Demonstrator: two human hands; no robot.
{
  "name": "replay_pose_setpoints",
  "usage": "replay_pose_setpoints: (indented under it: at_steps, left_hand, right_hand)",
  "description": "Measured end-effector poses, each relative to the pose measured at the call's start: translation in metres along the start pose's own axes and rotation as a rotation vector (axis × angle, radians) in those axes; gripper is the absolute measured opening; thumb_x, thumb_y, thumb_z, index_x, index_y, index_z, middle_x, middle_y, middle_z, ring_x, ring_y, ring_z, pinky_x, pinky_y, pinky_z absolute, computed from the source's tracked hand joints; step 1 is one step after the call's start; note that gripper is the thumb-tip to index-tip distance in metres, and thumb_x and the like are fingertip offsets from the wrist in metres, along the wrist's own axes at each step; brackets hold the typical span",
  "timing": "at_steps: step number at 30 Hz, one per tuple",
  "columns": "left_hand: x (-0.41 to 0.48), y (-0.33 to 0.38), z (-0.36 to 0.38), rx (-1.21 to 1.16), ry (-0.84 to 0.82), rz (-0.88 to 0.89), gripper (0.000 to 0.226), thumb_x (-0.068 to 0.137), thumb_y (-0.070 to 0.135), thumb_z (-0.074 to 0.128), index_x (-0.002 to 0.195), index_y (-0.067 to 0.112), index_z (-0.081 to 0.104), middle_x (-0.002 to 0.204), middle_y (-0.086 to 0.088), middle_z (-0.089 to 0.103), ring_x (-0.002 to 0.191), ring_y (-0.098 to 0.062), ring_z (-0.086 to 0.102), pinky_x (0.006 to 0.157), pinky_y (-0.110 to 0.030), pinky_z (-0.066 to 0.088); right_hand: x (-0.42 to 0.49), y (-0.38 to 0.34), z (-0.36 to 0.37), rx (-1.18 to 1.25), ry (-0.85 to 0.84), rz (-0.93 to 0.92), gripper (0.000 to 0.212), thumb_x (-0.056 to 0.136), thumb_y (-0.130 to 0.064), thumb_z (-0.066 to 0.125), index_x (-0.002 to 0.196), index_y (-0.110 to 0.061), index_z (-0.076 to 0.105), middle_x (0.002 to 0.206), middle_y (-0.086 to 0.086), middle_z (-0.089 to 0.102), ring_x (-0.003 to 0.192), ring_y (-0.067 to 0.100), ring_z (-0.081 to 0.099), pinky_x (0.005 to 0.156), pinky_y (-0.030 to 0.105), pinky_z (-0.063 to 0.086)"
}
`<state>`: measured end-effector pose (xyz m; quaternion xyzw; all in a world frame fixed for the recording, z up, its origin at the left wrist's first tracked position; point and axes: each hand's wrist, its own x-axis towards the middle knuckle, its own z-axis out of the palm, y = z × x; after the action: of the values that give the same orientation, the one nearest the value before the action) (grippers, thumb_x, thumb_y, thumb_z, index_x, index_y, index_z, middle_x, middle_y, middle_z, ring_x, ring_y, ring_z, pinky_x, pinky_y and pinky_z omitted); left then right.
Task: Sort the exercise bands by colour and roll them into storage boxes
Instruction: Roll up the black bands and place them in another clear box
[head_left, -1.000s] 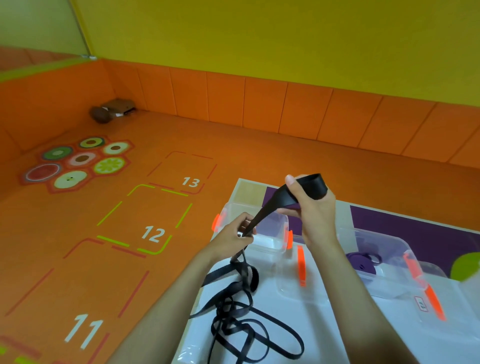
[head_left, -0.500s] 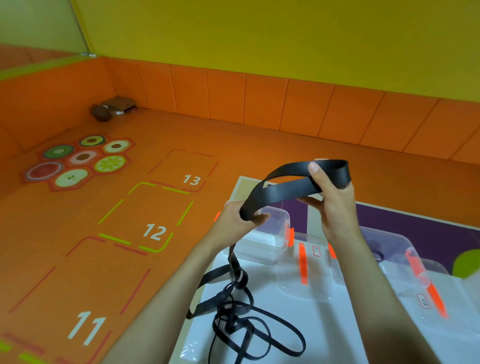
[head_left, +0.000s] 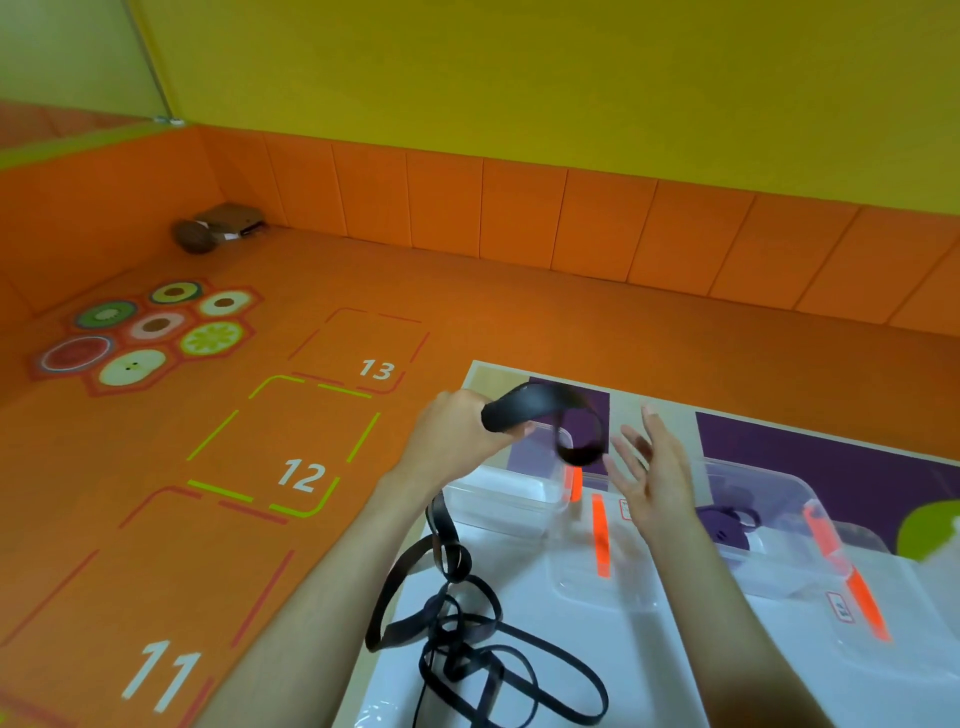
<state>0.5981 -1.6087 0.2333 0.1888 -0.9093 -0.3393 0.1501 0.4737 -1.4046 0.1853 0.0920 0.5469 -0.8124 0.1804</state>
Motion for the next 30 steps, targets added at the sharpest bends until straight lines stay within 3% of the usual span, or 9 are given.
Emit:
replay_pose_setpoints:
  at_steps: [4,6,9,12,16,19,22,27,30]
  left_hand:
    - [0.004,-0.002,-0.004,0.161,-0.021,0.076,0.057,0.090,0.050,0.076,0.052,0.025,0.043,0.044,0.014,0.042,0.044,-0.006,0.043,0.045,-0.019,0.023]
    - [0.007,0.003,-0.004,0.275,-0.100,0.132,0.050,0.092,0.045,0.075,0.057,0.027,0.045,0.054,0.014,0.047,0.051,-0.004,0.046,0.049,-0.022,0.027]
    - [0.011,0.017,-0.005,0.370,-0.137,0.255,0.037,0.090,0.029,0.071,0.063,0.027,0.046,0.058,0.012,0.045,0.055,-0.015,0.045,0.050,-0.024,0.025]
    - [0.016,0.024,-0.011,0.335,-0.145,0.352,0.013,0.083,0.022,0.066,0.073,0.027,0.058,0.058,0.010,0.049,0.059,-0.024,0.045,0.049,-0.028,0.026]
    - [0.023,0.017,-0.012,0.107,-0.256,0.310,0.043,0.078,0.046,0.085,0.061,0.029,0.050,0.054,0.014,0.051,0.055,-0.009,0.043,0.051,-0.026,0.029]
    - [0.022,0.004,-0.011,-0.120,-0.288,0.231,0.057,0.072,0.045,0.095,0.064,0.017,0.045,0.056,0.016,0.039,0.055,-0.007,0.032,0.054,-0.024,0.025]
    - [0.020,-0.019,-0.002,-0.284,-0.359,0.125,0.065,0.069,0.050,0.094,0.078,0.005,0.049,0.069,0.004,0.044,0.065,-0.014,0.041,0.065,-0.035,0.029]
    - [0.014,-0.048,0.028,-0.287,-0.345,0.039,0.053,0.071,0.050,0.091,0.078,0.016,0.052,0.080,-0.007,0.060,0.074,-0.030,0.056,0.070,-0.046,0.046]
    - [0.010,-0.057,0.035,-0.338,-0.250,0.003,0.041,0.077,0.050,0.085,0.082,0.021,0.058,0.086,-0.008,0.055,0.075,-0.026,0.054,0.070,-0.038,0.039]
  right_hand:
    - [-0.004,0.002,-0.001,-0.484,0.088,-0.393,0.024,0.100,-0.034,0.068,0.123,-0.028,0.064,0.122,-0.010,0.068,0.119,0.011,0.063,0.101,0.032,0.052]
    - [-0.015,-0.005,0.016,-0.632,-0.119,-0.657,0.023,0.105,-0.035,0.061,0.127,-0.031,0.065,0.129,-0.023,0.064,0.126,-0.003,0.056,0.108,0.026,0.046]
    - [-0.030,-0.017,0.049,-0.932,-0.558,-0.771,0.042,0.104,-0.049,0.055,0.144,-0.036,0.057,0.150,-0.023,0.052,0.145,-0.007,0.036,0.115,0.012,0.027]
    - [-0.034,-0.023,0.071,-1.205,-0.678,-0.732,0.034,0.097,-0.063,0.057,0.115,-0.035,0.067,0.107,-0.022,0.069,0.102,-0.007,0.059,0.095,0.027,0.044]
    - [-0.027,-0.034,0.077,-1.027,-0.650,-0.558,0.049,0.085,-0.054,0.080,0.077,-0.009,0.062,0.063,0.011,0.056,0.054,0.014,0.048,0.054,0.031,0.037]
    - [-0.026,-0.041,0.073,-0.990,-0.658,-0.519,0.063,0.084,-0.041,0.085,0.066,0.006,0.049,0.059,0.010,0.035,0.054,0.018,0.031,0.052,0.029,0.026]
    - [-0.025,-0.044,0.067,-0.876,-0.659,-0.502,0.059,0.088,-0.035,0.084,0.065,0.009,0.052,0.057,0.013,0.039,0.053,0.019,0.037,0.049,0.023,0.034]
    - [-0.021,-0.045,0.055,-0.634,-0.527,-0.518,0.055,0.097,-0.030,0.073,0.068,0.012,0.052,0.052,0.008,0.041,0.049,0.021,0.040,0.048,0.020,0.033]
    - [-0.014,-0.046,0.044,-0.575,-0.496,-0.479,0.059,0.100,-0.037,0.068,0.077,0.016,0.053,0.053,0.013,0.038,0.050,0.025,0.042,0.047,0.023,0.036]
